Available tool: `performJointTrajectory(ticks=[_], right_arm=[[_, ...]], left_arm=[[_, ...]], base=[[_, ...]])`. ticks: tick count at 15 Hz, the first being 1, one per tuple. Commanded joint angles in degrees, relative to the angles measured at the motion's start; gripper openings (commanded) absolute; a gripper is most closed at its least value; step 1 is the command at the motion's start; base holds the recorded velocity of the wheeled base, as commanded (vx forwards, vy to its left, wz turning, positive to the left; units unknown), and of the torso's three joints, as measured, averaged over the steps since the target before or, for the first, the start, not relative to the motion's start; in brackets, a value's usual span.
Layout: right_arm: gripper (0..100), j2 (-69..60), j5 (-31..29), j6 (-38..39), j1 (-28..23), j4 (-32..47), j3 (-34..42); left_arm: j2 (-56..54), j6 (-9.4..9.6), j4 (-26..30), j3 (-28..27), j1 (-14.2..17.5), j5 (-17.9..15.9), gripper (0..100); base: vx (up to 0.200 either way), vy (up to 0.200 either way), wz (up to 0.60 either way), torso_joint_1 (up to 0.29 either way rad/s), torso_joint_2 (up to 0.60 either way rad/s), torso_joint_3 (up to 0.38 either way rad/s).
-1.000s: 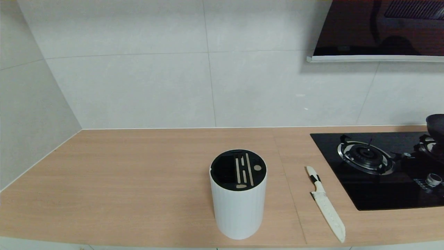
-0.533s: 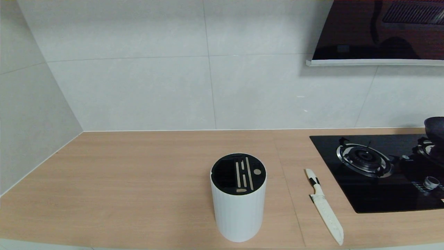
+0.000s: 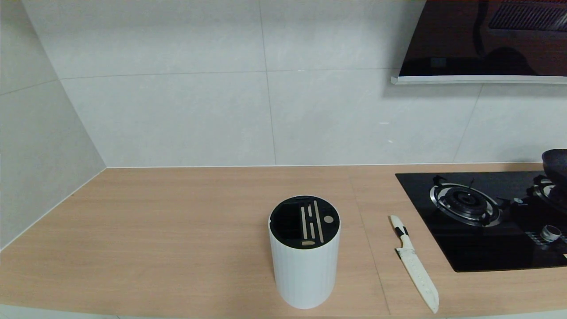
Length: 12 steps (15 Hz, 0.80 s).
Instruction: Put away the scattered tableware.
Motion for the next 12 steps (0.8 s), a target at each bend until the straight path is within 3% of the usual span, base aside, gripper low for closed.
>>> performJointTrajectory(ticks=[1,10,12], right_arm=[[100,0.1,0.1,0.0,0.0,0.0,0.0],[100,0.1,-0.3,-0.4,0.0,-0.1,-0.1],[100,3.6,2.9,0.6,0.6,-3.5,-6.0]], left_arm=[[0.0,-0.01,0.0,0.0,0.0,0.0,100],[0.0,-0.09,0.0,0.0,0.0,0.0,100],[0.0,-0.01,0.0,0.0,0.0,0.0,100]], base=[[0.000,0.000,0.00,0.000,0.00,0.000],[0.000,0.000,0.00,0.000,0.00,0.000],[0.000,0.000,0.00,0.000,0.00,0.000]])
